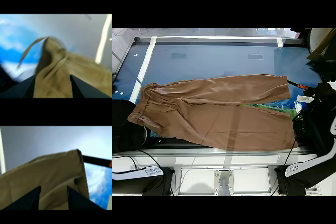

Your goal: Fold the clothes and pants, and hang the long-sleeved shirts on hangers.

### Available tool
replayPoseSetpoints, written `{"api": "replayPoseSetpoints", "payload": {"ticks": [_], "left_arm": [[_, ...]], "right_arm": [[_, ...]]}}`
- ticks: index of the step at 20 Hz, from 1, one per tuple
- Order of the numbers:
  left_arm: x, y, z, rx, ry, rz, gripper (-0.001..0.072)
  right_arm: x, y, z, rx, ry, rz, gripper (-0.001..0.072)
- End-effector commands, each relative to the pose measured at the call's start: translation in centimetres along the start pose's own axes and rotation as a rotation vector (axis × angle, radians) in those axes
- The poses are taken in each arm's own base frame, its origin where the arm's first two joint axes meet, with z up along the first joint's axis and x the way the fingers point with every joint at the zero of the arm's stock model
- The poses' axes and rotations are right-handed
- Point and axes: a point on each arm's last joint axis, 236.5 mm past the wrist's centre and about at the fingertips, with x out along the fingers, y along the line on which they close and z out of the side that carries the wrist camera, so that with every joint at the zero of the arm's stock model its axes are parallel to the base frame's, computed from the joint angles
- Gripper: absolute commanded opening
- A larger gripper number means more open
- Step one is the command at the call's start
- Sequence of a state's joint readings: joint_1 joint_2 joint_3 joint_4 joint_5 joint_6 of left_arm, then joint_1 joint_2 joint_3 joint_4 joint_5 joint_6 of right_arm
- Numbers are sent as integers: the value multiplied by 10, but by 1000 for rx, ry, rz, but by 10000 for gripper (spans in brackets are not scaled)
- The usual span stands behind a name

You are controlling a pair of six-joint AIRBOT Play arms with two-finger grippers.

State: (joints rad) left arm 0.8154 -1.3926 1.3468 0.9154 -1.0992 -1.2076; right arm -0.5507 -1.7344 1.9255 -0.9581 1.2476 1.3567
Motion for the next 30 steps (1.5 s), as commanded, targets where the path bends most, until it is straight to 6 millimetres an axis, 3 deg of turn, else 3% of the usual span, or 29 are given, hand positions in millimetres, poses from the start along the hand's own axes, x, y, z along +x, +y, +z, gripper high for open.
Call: {"api": "replayPoseSetpoints", "payload": {"ticks": [1,4,6,7,9,12,15,16,18,19,22,24,27,30], "left_arm": [[-58,74,-89,-124,201,214,465],[-50,102,-152,-267,189,247,465],[-30,92,-175,-301,193,159,465],[-21,81,-176,-309,180,95,496],[-9,65,-166,-333,135,-6,654],[0,71,-154,-381,82,-13,653],[14,63,-153,-401,90,-73,637],[20,58,-154,-408,103,-90,604],[28,51,-159,-403,128,-104,230],[29,50,-159,-386,129,-105,22],[25,50,-155,-361,114,-104,26],[21,48,-151,-351,99,-101,26],[17,46,-148,-338,85,-100,26],[17,46,-148,-339,86,-100,26]], "right_arm": [[-66,13,-32,-55,82,-14,368],[-91,38,-52,-77,86,0,368],[-107,57,-57,-97,72,24,368],[-115,66,-58,-109,63,34,369],[-130,81,-59,-132,41,47,368],[-144,89,-69,-156,58,44,368],[-153,95,-78,-170,78,42,368],[-157,96,-80,-175,78,39,368],[-163,95,-86,-187,94,15,367],[-169,87,-94,-195,119,-23,367],[-187,59,-127,-240,199,-137,368],[-190,32,-153,-180,186,-171,368],[-176,-31,-210,40,156,-233,367],[-153,-66,-270,300,197,-151,368]]}}
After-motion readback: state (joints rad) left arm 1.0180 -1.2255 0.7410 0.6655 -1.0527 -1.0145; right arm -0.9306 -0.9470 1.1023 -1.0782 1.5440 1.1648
